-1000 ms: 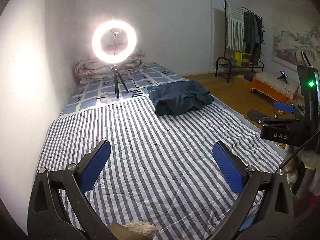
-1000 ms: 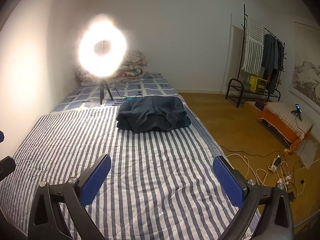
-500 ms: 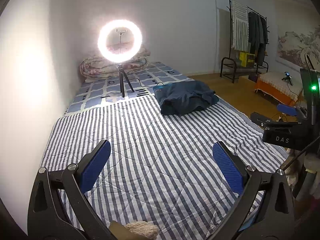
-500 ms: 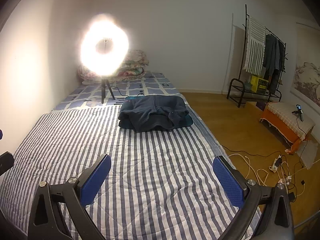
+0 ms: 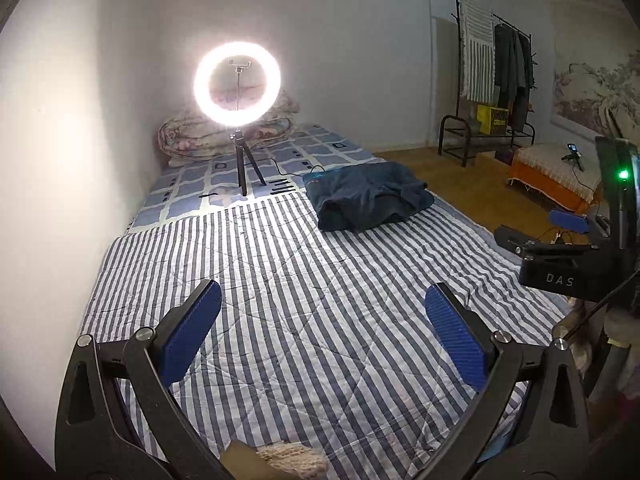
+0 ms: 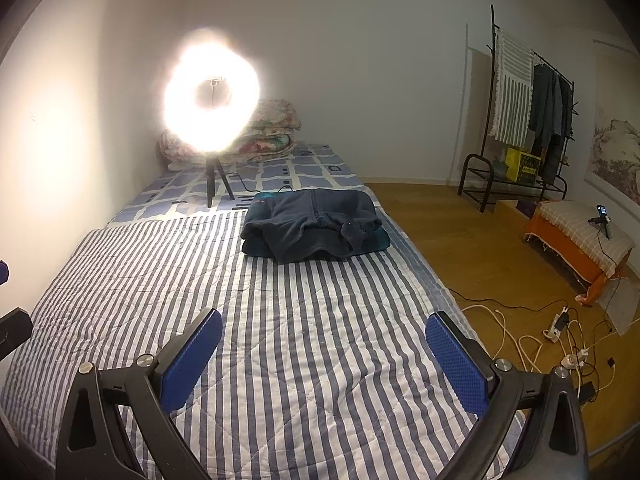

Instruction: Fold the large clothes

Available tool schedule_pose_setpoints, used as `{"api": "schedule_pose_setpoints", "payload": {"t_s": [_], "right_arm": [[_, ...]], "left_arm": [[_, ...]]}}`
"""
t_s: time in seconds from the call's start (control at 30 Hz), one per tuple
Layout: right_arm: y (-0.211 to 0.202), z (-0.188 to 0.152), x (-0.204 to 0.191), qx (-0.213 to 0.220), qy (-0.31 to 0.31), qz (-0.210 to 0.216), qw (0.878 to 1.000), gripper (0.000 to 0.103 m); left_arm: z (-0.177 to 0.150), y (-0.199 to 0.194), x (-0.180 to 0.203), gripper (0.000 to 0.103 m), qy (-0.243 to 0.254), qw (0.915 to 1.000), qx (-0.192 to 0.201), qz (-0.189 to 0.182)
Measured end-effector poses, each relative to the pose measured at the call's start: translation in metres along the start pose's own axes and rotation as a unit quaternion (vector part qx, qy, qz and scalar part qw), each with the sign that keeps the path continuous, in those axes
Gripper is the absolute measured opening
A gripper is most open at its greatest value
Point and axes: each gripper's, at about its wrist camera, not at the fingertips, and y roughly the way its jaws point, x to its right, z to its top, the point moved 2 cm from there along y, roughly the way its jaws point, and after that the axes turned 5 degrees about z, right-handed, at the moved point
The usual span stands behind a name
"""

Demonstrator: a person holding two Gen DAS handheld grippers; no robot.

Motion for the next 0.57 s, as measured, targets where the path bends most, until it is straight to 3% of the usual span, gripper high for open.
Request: {"api": "schedule_pose_setpoints", "payload": {"t_s": [0.57], "right_arm": [[0.0016,-0.0026,-0.0031,-0.003,-0.007,0.005,1.000,0.103]], "left_arm": [[0.0008,-0.0075,0.0043,0.103,0.004,0.9999,0.010,0.010]]}}
